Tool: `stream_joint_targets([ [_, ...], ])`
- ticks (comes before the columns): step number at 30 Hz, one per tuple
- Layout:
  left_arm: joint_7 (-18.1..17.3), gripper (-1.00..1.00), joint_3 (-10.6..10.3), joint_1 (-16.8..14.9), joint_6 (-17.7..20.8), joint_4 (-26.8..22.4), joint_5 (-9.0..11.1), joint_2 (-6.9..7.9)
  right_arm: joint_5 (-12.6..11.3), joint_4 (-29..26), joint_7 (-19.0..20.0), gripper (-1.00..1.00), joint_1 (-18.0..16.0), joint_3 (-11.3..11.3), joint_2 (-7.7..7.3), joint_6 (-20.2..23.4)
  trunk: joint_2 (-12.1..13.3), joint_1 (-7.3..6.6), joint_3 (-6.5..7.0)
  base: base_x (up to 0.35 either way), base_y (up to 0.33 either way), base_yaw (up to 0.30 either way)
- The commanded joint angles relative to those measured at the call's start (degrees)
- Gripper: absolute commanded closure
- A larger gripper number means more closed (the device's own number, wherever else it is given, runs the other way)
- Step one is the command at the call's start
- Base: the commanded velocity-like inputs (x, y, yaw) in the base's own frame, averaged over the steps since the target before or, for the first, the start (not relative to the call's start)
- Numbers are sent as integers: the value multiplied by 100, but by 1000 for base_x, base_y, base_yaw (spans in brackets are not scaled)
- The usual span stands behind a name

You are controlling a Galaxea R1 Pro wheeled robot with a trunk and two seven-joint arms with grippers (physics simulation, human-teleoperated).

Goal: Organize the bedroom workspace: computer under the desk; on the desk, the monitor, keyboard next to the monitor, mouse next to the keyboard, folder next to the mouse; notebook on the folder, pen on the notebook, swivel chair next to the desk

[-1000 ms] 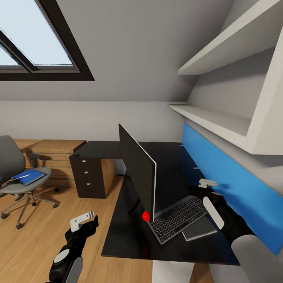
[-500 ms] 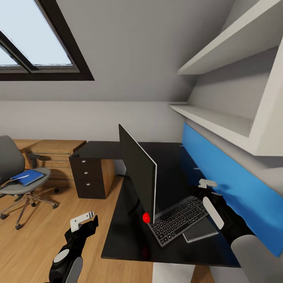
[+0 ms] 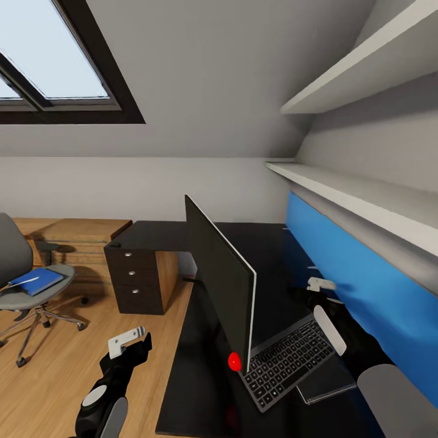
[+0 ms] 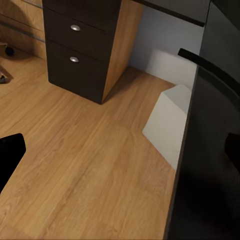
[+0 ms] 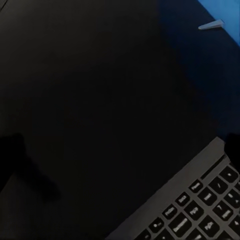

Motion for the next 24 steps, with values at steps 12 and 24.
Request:
stream_joint_targets([
  [12, 45, -100, 11, -4, 28, -177, 52, 5, -71, -9, -54, -100, -4, 24, -12, 12, -5, 1, -8, 1, 0, 0],
  [24, 45, -100, 19, -4, 38, -239, 66, 10, -63, -1, -77, -100, -4, 24, -10, 12, -5, 1, -76, 0, 0, 0],
])
